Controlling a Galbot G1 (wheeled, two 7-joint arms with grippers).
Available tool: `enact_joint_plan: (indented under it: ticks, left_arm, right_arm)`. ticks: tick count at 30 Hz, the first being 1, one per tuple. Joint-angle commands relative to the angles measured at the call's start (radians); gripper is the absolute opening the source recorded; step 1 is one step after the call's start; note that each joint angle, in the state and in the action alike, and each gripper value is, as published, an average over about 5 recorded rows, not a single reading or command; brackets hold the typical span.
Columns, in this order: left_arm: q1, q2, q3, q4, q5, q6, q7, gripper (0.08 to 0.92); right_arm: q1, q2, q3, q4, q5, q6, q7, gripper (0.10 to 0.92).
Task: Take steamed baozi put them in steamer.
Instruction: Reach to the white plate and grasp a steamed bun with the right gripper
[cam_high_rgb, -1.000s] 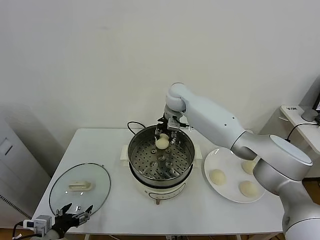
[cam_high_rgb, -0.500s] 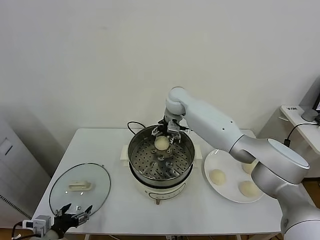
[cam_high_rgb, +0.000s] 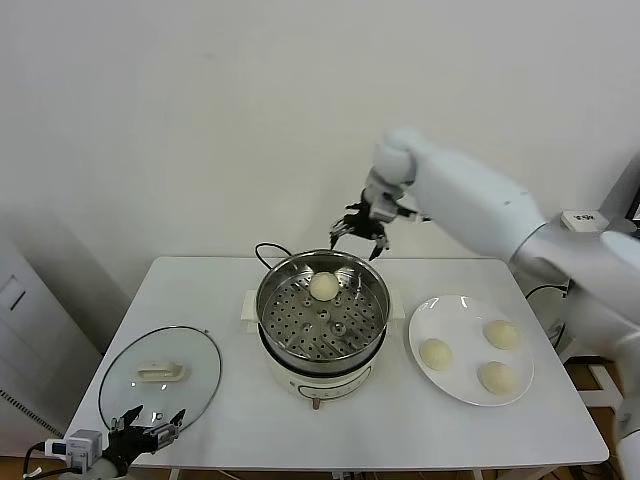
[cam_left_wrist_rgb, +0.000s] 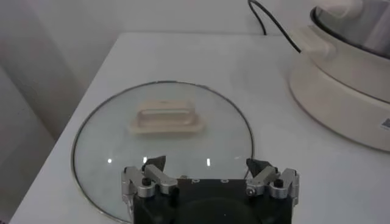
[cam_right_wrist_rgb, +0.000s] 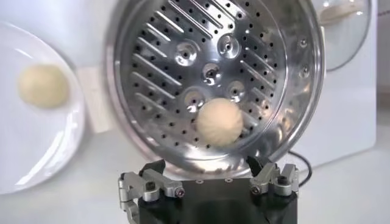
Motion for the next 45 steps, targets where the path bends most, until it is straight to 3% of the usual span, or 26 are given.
enact_joint_plan:
  ticks: [1, 7, 17, 45]
  left_arm:
    - [0.000, 0.000, 0.001, -0.001, 0.000, 0.001, 0.000, 0.823]
    - [0.000, 0.003, 0.002, -0.003, 0.000, 0.001, -0.001, 0.823]
    - [-0.004, 0.007, -0.002, -0.008, -0.001, 0.004, -0.001, 0.823]
    - [-0.003, 0.006, -0.003, -0.010, -0.003, 0.005, -0.003, 0.823]
  right_arm:
    - [0.129, -0.229, -0.255, 0.073, 0.335, -0.618, -0.003, 0.823]
    - [0.099, -0.352, -0.311, 0.178, 0.409, -0.720, 0.019, 0.823]
    - [-0.052, -0.414, -0.234, 0.202, 0.321, -0.735, 0.048, 0.823]
    - [-0.407, -0.332, -0.001, 0.084, 0.120, -0.723, 0.146, 0.823]
